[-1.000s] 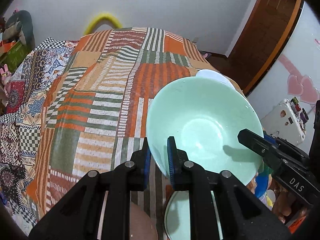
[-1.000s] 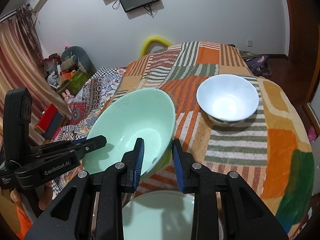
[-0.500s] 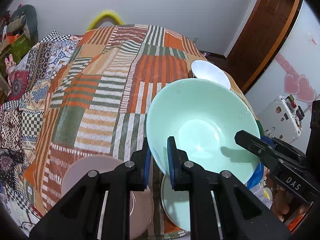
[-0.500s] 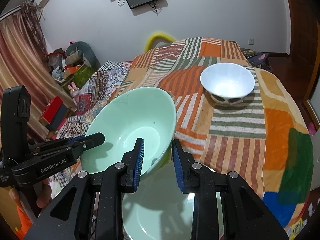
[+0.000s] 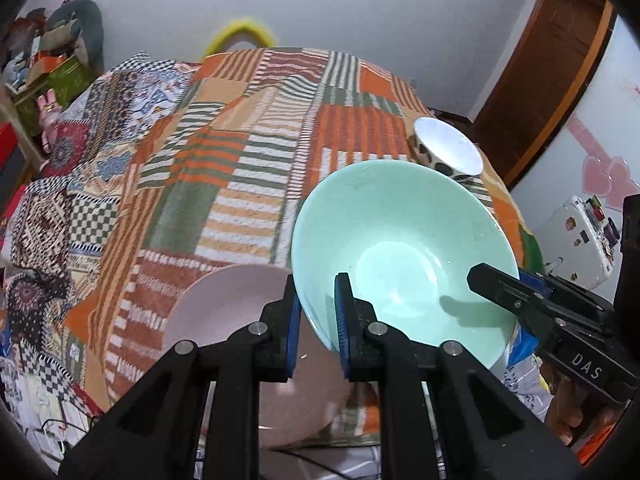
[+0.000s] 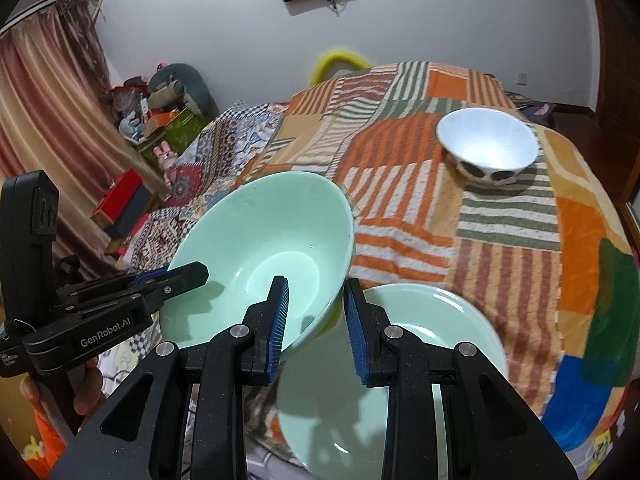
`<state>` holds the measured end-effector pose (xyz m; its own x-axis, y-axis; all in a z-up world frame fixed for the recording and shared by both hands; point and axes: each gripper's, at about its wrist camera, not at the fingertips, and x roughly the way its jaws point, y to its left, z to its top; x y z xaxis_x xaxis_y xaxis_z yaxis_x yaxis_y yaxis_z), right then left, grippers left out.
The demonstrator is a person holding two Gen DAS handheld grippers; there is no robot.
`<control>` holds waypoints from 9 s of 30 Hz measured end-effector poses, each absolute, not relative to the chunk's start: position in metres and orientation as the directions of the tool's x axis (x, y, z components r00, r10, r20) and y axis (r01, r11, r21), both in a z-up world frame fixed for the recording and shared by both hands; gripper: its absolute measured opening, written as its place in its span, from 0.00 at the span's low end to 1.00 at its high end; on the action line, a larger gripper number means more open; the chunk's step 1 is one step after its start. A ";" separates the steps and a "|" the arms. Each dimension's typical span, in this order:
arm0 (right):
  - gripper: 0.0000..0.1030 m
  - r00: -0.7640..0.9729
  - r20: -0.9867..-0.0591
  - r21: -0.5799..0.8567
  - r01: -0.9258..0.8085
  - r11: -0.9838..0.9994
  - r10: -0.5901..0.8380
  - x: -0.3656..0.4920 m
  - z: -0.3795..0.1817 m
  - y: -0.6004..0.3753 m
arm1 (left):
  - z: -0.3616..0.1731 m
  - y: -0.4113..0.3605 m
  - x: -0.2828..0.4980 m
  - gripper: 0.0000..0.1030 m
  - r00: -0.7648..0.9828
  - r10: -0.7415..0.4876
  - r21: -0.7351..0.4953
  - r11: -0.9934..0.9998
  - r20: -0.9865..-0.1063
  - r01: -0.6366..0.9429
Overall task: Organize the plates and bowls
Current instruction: 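Lift the mint green bowl with both grippers and carry it toward the pink bowl, then lower the mint green bowl into the pink bowl with both grippers, then open both grippers and withdraw from the nested bowls, then move both grippers to the white spotted bowl and grasp its rim, then lift the white bowl with both grippers and carry it to the nested bowls, then lower the white bowl into the mint green bowl with both grippers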
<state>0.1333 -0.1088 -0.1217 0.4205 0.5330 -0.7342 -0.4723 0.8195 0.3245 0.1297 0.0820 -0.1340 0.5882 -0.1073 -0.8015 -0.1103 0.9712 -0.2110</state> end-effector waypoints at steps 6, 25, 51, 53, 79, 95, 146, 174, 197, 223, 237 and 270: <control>0.25 0.371 -0.747 0.330 -0.512 0.793 0.551 0.127 -0.131 -0.083 | -0.141 0.106 0.115 0.15 0.582 -0.062 -0.195 0.966 -0.811 -0.168; 0.25 0.259 -0.798 0.314 -0.592 0.742 0.544 0.111 -0.159 -0.032 | -0.182 0.143 0.089 0.15 0.504 0.001 -0.162 0.947 -0.864 -0.279; 0.28 0.197 -0.836 0.311 -0.598 0.738 0.512 0.108 -0.185 -0.018 | -0.221 0.159 0.093 0.15 0.432 -0.028 -0.185 0.927 -0.902 -0.327; 0.28 0.196 -0.836 0.309 -0.602 0.736 0.512 0.107 -0.185 -0.018 | -0.222 0.160 0.094 0.15 0.429 -0.032 -0.189 0.925 -0.903 -0.328; 0.44 0.417 -0.740 0.261 -0.545 0.797 0.527 0.126 -0.125 -0.092 | -0.144 0.133 0.101 0.44 0.559 0.086 -0.094 0.954 -0.825 -0.286; 0.56 0.638 -0.665 0.213 -0.334 0.918 0.387 0.178 -0.092 -0.211 | -0.087 0.040 0.190 0.52 0.686 -0.019 -0.101 0.992 -0.727 -0.079; 0.19 0.412 -0.809 0.294 -0.335 0.895 0.420 0.261 -0.169 -0.244 | -0.213 -0.055 0.347 0.41 0.478 -0.176 -0.185 0.982 -0.861 0.029; 0.19 0.500 -0.756 0.285 -0.330 0.900 0.423 0.222 -0.116 -0.228 | -0.142 -0.048 0.273 0.13 0.569 -0.227 -0.209 0.973 -0.790 0.099; 0.20 0.536 -0.683 0.264 -0.451 0.853 0.495 0.173 -0.076 -0.161 | -0.078 0.027 0.163 0.13 0.704 -0.196 -0.230 0.972 -0.682 0.048; 0.22 0.406 -0.694 0.297 -0.591 0.750 0.595 0.124 -0.096 -0.078 | -0.092 0.108 0.074 0.13 0.712 -0.033 -0.200 0.968 -0.702 -0.151; 0.23 0.333 -0.736 0.295 -0.625 0.722 0.589 0.108 -0.119 -0.044 | -0.135 0.138 0.058 0.13 0.646 0.003 -0.198 0.951 -0.763 -0.238; 0.23 0.193 -0.843 0.288 -0.625 0.725 0.502 0.111 -0.182 -0.008 | -0.213 0.165 0.073 0.13 0.510 0.020 -0.168 0.932 -0.860 -0.321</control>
